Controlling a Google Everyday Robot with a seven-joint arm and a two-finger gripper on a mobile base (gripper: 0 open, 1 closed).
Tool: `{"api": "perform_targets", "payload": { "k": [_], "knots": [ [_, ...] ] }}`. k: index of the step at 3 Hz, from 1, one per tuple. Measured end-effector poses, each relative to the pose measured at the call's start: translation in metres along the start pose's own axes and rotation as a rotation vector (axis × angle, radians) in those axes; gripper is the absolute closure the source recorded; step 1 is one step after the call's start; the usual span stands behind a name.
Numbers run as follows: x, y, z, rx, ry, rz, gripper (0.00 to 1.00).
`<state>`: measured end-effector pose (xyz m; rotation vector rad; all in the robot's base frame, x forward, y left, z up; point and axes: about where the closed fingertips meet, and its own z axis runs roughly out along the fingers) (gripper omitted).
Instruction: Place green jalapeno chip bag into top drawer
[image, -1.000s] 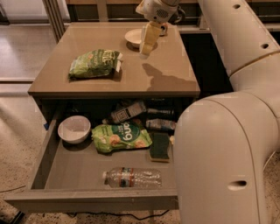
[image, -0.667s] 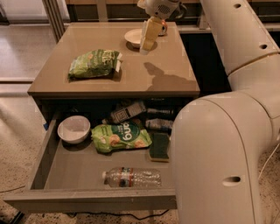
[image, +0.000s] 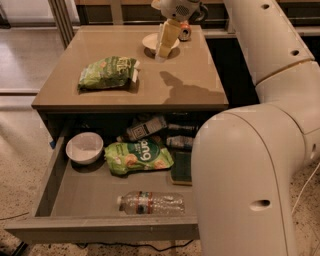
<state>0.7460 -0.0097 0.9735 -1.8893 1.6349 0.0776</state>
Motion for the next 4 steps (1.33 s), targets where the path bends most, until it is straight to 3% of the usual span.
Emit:
{"api": "perform_targets", "payload": {
  "k": [2,3,4],
  "knots": [
    [-0.065,0.007,0.034,-0.065,-0.063,-0.145,0.0],
    [-0.065,0.007,0.034,-0.065,-0.063,-0.145,0.0],
    [-0.065,-0.011,0.07,-0.057,-0.117,-0.134,0.0]
  ]
}}
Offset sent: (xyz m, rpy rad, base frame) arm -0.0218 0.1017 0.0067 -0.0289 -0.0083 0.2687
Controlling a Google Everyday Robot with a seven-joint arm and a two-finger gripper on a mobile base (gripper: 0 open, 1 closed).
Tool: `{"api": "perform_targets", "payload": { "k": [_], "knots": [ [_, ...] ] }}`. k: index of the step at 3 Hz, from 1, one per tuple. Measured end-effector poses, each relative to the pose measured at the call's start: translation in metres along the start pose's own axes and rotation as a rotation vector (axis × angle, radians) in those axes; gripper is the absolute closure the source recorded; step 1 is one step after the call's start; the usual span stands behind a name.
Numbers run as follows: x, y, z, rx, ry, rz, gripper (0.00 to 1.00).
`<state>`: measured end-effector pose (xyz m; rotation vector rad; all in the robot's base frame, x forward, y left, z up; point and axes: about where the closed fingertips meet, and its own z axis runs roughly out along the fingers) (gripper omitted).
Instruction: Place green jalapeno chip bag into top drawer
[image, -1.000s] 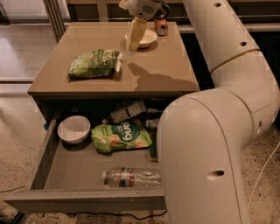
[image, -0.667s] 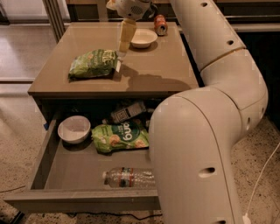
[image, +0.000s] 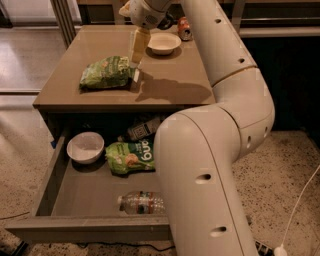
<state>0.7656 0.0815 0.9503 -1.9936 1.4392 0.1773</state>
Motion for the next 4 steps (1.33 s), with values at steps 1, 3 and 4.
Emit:
{"api": "perform_targets", "payload": {
  "k": [1,3,4],
  "knots": [
    [0.0,-0.001,-0.001,0.004,-0.001,0.0,0.0],
    [0.007,-0.013,0.012,0.011,0.299,0.0,0.0],
    [0.007,-0.013,0.012,0.011,0.299,0.0,0.0]
  ]
}}
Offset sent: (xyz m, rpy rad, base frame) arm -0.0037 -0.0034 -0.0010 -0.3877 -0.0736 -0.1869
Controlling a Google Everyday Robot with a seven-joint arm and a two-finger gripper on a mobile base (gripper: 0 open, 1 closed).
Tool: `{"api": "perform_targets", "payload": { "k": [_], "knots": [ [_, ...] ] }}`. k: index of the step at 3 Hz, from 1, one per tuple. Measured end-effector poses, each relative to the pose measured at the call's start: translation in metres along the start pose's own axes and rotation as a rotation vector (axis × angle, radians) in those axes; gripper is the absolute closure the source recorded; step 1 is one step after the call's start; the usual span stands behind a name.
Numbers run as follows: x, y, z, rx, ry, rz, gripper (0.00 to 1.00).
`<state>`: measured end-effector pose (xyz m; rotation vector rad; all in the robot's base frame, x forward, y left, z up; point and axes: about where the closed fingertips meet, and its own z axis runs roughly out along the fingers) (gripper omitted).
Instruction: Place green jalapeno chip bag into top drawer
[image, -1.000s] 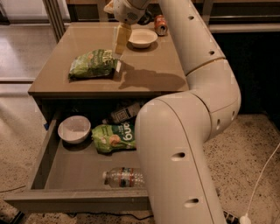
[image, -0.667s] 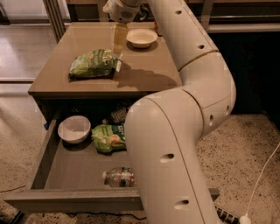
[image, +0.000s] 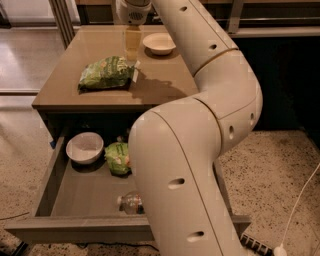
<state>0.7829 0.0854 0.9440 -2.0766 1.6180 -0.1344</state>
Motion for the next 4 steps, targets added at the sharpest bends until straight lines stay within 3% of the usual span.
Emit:
{"api": "perform_targets", "payload": {
  "k": [4],
  "knots": [
    [-0.051,0.026,0.048,-0.13,0.004,-0.163,0.0]
  ]
}}
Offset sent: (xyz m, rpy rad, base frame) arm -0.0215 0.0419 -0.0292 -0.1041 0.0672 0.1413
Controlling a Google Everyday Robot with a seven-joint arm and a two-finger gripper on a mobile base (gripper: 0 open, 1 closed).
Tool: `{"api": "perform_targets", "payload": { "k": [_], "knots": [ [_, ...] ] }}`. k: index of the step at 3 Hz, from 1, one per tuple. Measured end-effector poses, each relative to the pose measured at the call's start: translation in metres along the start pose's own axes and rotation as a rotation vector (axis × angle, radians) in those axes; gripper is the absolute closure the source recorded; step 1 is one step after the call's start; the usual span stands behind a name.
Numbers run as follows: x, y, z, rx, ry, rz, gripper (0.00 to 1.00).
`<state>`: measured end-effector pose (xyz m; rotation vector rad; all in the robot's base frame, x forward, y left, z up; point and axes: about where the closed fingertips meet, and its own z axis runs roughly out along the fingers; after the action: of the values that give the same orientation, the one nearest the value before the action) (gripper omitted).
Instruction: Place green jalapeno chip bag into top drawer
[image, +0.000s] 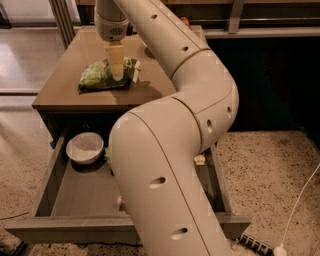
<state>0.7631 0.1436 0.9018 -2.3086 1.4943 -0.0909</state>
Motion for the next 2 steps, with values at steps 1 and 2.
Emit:
{"api": "perform_targets", "payload": {
  "k": [1,2],
  "knots": [
    [-0.012,0.004,0.01,-0.028,0.0,-0.036,0.0],
    [-0.024,-0.001,0.039,-0.051,0.01,-0.062,0.0]
  ]
}}
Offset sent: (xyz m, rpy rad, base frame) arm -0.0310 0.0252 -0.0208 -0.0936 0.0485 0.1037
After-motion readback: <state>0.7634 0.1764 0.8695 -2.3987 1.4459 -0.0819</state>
